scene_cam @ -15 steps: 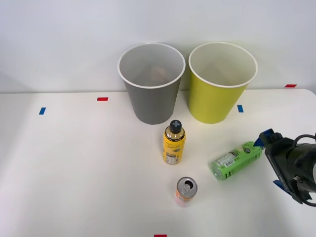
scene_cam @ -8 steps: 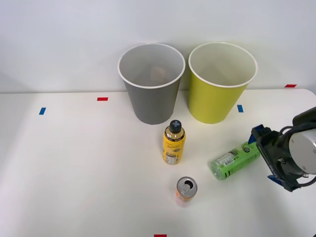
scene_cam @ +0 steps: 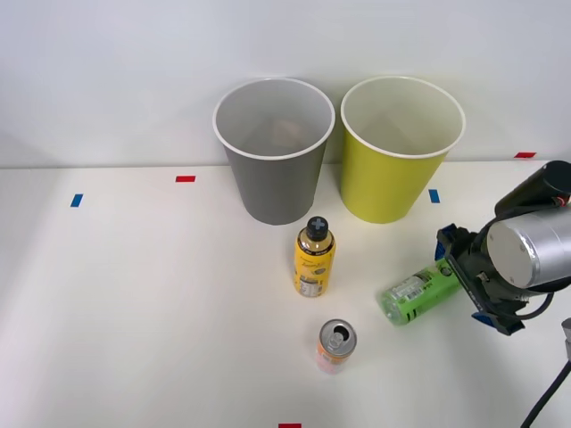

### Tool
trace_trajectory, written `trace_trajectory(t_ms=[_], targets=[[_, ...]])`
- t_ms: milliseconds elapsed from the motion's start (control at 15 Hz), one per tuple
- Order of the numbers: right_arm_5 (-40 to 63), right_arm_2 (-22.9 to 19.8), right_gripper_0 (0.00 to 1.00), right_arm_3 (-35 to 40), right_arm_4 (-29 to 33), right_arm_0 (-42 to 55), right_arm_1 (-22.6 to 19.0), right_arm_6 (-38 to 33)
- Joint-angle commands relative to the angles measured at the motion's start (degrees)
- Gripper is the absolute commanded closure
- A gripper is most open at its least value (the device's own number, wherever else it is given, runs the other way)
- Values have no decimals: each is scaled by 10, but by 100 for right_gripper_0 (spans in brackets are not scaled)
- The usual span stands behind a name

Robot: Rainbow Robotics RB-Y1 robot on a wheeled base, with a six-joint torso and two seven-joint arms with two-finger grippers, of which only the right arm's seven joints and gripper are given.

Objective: Put cans in the gray bin, plastic bottles in the light green bin

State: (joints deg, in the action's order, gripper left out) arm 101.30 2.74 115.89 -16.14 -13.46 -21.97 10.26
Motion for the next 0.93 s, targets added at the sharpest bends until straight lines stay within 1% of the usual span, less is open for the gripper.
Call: trace_trajectory(t_ms=[67, 533, 733, 800, 867, 933], targets=[[-7, 10, 0, -28, 8, -10, 4, -1], [-64, 18, 0, -113, 52, -36, 38, 0], [-71, 29, 0, -123, 79, -37, 47, 0], [-71, 32, 42, -123, 84, -37, 47, 2], [-71, 34, 100, -123, 88, -37, 47, 3], [-71, 39, 100, -123, 95, -37, 47, 5]])
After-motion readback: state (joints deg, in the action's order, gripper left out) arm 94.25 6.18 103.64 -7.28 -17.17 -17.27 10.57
